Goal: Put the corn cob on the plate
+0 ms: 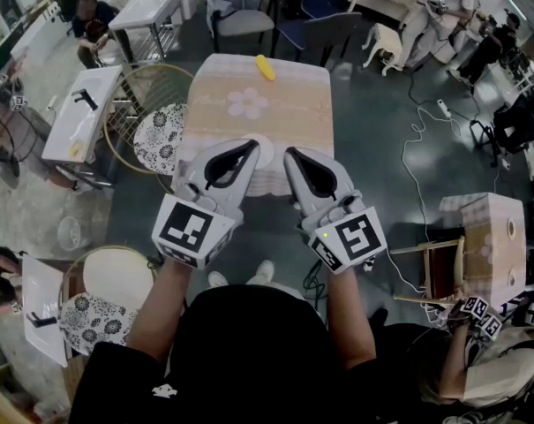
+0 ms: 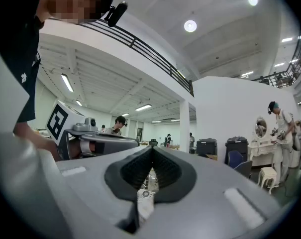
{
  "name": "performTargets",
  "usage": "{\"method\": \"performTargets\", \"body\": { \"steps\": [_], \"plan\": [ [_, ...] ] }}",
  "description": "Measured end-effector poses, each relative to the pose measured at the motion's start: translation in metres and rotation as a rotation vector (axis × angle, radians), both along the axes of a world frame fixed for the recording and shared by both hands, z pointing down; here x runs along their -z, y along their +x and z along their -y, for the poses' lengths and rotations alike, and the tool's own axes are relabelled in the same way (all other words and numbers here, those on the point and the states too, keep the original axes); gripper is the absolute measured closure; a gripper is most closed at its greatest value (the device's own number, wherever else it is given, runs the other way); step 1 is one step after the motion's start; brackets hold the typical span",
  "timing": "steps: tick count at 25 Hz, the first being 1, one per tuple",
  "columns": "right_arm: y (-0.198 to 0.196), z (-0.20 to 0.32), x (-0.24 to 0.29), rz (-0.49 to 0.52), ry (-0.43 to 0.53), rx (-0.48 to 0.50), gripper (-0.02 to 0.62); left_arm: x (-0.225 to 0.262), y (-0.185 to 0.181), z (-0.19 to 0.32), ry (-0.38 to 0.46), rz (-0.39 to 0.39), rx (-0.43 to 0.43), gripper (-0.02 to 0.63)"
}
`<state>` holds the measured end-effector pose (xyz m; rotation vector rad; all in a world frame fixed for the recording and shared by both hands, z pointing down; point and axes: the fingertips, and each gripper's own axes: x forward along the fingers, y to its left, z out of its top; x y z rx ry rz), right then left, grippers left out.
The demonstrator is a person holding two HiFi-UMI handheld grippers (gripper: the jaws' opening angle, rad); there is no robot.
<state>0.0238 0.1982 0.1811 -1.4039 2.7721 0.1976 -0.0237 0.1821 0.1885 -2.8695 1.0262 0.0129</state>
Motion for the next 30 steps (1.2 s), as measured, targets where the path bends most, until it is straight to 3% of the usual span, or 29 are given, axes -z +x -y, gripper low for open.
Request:
{"method": "performTargets", "body": {
  "steps": [5, 30],
  "plan": [
    [0.002, 0.002, -0.006, -0.016, 0.004, 0.011, 0.594, -0.004, 0.008, -0.001, 0.011, 0.034, -0.007, 0.601],
    [0.055, 0.031, -0.03, -0.014, -0.033, 0.105, 0.594, -0.026, 0.049, 0.021, -0.039, 0.043, 0.119, 0.601]
  ]
}}
